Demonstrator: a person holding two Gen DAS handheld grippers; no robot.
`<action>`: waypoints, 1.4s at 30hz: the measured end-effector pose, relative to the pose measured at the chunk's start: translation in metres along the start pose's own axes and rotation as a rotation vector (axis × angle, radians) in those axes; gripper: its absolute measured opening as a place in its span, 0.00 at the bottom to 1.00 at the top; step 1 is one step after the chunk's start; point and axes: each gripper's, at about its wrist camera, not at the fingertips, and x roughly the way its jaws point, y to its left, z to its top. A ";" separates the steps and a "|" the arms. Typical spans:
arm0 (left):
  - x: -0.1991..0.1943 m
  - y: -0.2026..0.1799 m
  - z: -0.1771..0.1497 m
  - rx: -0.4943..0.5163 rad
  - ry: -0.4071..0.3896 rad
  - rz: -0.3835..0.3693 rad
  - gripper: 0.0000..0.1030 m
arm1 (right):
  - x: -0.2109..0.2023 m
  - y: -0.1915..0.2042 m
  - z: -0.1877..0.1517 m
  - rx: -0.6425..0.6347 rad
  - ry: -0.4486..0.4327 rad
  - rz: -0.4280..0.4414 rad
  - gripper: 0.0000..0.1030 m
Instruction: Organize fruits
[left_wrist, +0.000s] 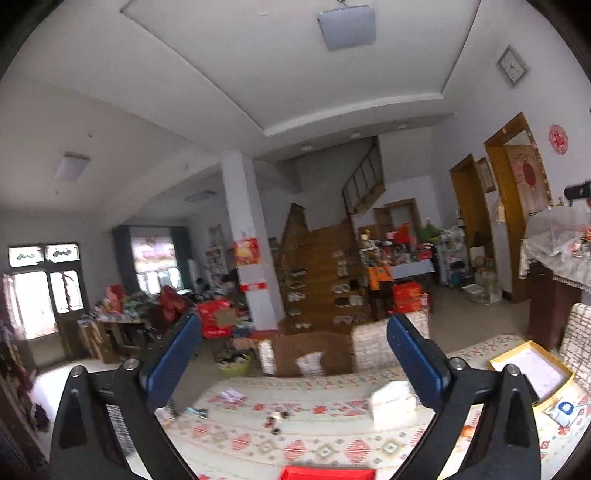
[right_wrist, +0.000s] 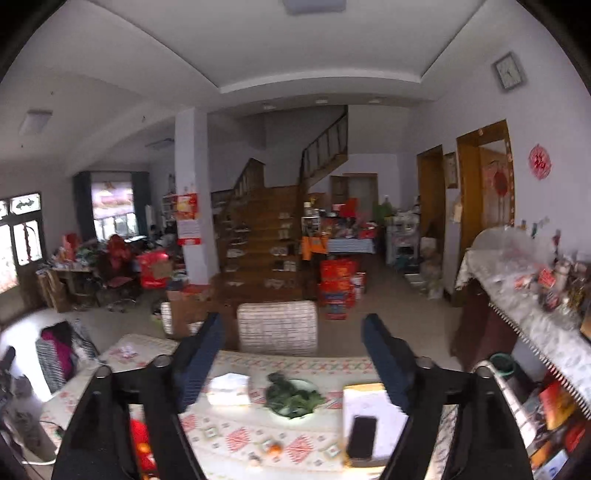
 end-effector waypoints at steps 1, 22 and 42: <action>0.009 -0.007 -0.013 -0.016 0.013 -0.034 0.99 | 0.008 -0.001 -0.005 0.001 0.010 0.000 0.82; 0.146 -0.116 -0.285 -0.110 0.502 -0.142 0.99 | 0.279 0.032 -0.371 0.127 0.618 0.193 0.82; 0.177 -0.123 -0.321 -0.114 0.616 -0.171 0.99 | 0.317 0.036 -0.392 0.096 0.684 0.164 0.82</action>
